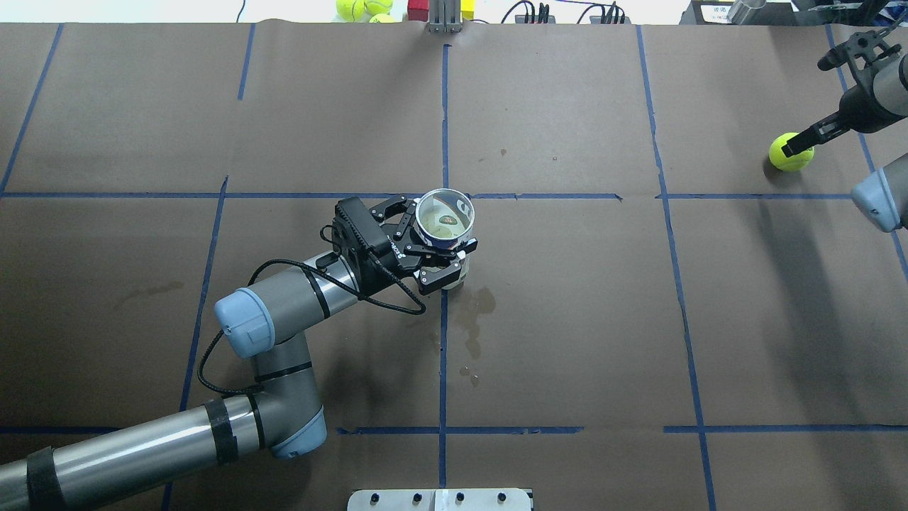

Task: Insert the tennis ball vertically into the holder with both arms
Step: 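Grasp the ROLAND GARROS ball with the right gripper and lift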

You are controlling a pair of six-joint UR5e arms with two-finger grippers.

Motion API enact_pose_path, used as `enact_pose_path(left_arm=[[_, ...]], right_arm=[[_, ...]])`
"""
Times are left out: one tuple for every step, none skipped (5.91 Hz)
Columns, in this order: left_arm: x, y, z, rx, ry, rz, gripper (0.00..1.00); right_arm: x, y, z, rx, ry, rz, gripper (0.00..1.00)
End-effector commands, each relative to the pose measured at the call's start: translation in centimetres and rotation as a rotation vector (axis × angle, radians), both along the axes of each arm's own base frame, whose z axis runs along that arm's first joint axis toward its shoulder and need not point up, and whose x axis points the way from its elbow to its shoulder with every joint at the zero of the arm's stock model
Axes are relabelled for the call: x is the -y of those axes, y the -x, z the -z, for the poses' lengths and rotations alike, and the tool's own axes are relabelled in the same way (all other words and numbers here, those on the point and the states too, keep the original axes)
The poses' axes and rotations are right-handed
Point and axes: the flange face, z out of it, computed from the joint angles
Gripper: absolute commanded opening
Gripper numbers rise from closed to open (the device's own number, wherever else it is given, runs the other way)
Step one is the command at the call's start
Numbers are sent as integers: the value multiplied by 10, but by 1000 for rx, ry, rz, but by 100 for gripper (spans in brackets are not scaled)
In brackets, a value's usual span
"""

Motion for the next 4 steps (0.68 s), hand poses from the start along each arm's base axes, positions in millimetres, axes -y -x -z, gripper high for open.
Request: enact_pose_path(left_arm=[[0, 0, 0, 1, -2, 1, 92], [0, 0, 0, 1, -2, 1, 92], [0, 0, 0, 1, -2, 1, 92], [0, 0, 0, 3, -1, 1, 92]], right_arm=[[-3, 15, -20, -44, 13, 13, 99], [-3, 15, -22, -49, 12, 15, 100], [0, 19, -27, -67, 15, 14, 100], [0, 26, -29, -87, 12, 15, 100]])
